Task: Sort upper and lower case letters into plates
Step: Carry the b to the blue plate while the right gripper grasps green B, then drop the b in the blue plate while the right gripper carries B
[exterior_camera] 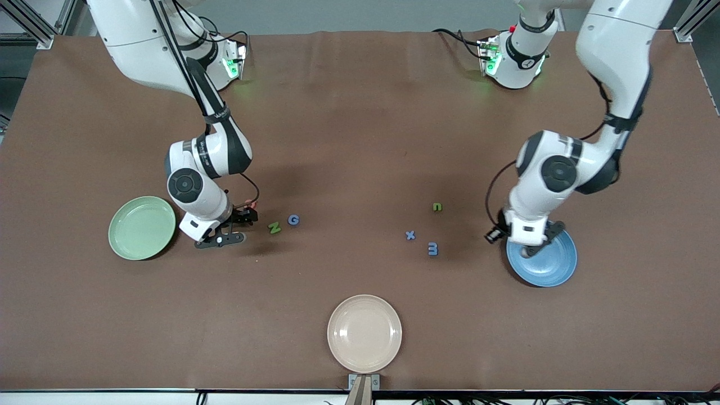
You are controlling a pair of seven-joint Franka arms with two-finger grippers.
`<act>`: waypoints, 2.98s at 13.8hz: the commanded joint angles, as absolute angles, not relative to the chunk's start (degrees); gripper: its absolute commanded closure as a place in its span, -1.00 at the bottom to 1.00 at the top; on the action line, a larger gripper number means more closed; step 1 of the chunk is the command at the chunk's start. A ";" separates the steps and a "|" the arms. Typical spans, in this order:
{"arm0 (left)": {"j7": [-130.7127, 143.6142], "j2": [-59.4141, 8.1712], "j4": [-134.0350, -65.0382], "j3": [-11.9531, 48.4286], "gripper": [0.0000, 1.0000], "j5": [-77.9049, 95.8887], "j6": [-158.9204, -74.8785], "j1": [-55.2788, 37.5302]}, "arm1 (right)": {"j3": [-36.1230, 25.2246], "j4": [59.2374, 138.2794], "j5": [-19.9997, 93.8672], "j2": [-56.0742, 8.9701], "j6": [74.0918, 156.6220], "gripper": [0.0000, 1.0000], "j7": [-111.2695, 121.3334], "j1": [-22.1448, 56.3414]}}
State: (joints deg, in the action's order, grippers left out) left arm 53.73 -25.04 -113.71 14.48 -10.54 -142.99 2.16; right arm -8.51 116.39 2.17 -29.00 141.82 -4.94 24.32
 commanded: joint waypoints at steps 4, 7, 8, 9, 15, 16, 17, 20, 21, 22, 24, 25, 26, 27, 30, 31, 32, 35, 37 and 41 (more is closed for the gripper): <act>34.13 -28.47 -112.06 14.94 0.98 -11.69 -142.11 15.19 | -8.09 117.25 2.72 -29.97 143.00 -1.00 -5.45 24.87; 31.82 -29.79 -111.97 14.85 0.34 -11.69 -142.29 16.70 | -7.65 118.39 2.72 -29.79 142.47 -1.00 -5.27 24.79; 31.90 -29.79 -111.97 14.94 0.07 -11.69 -142.29 16.61 | -7.56 118.56 2.81 -29.79 142.38 -1.00 -5.36 24.87; 31.99 -29.79 -111.89 14.94 -0.29 -11.60 -142.29 16.44 | -7.56 119.26 2.81 -29.53 142.38 -1.00 -5.36 24.79; 34.79 -27.87 -111.36 17.74 -1.00 -10.90 -138.01 15.73 | -6.24 120.06 2.81 -28.30 140.01 -0.76 -5.36 24.43; 38.28 -27.60 -111.10 19.76 -1.00 -10.90 -136.42 15.73 | -6.24 120.06 2.81 -28.13 139.49 -0.65 -5.27 24.43; 42.41 -27.51 -111.09 22.12 -1.00 -10.99 -135.28 15.73 | -6.24 120.06 2.81 -28.13 139.48 -0.54 -5.27 24.43; 50.69 -27.60 -111.53 26.45 -1.00 -11.34 -134.12 13.46 | -6.24 119.80 2.81 -28.12 139.57 -0.21 -5.27 24.26; 53.32 -27.60 -111.53 26.89 -1.00 -11.25 -134.03 11.62 | -6.24 119.45 2.99 -28.30 139.66 -0.20 -5.27 24.17; 55.00 -27.60 -111.45 26.89 -1.00 -11.34 -133.08 9.25 | -6.24 119.18 3.16 -28.47 139.75 -0.20 -5.19 23.82; 56.86 -28.12 -111.18 26.81 -1.00 -11.34 -132.71 4.59 | -6.24 119.09 3.16 -28.56 140.10 -0.12 -5.10 23.29; 56.95 -28.30 -111.09 26.81 -0.98 -11.51 -132.80 3.00 | -6.24 119.09 3.16 -28.56 140.18 0.04 -5.10 23.29; 56.95 -28.56 -111.18 26.81 -0.89 -11.60 -133.06 1.60 | -6.24 119.09 3.16 -28.56 140.19 0.20 -5.10 23.29; 56.69 -29.43 -111.18 26.63 -0.78 -12.04 -133.15 -0.33 | -6.33 118.83 3.16 -28.56 140.19 0.36 -5.10 23.29; 56.95 -30.32 -113.36 26.81 -0.74 -17.65 -134.55 -1.23 | -6.33 118.30 3.16 -28.56 140.10 0.55 -5.10 23.20; 56.95 -30.24 -114.94 26.72 -0.76 -18.71 -136.91 -1.58 | -6.33 117.95 3.16 -28.56 139.92 0.58 -5.01 23.03; 57.04 -30.32 -116.53 26.72 -0.74 -19.33 -139.80 -2.19 | -6.50 117.51 3.08 -28.13 139.49 0.58 -4.66 22.94; 58.97 -32.08 -116.02 26.72 -0.53 -19.51 -142.20 -2.72 | -6.86 117.16 2.99 -23.92 133.89 0.58 3.91 17.52; 59.76 -33.13 -116.02 26.72 -0.48 -19.42 -143.43 -4.04 | -6.86 116.89 2.90 -22.33 132.45 0.58 13.40 10.85; 61.96 -33.57 -116.02 26.72 -0.40 -19.42 -143.79 -4.48 | -6.86 116.89 2.46 -22.94 134.47 0.58 26.53 0.46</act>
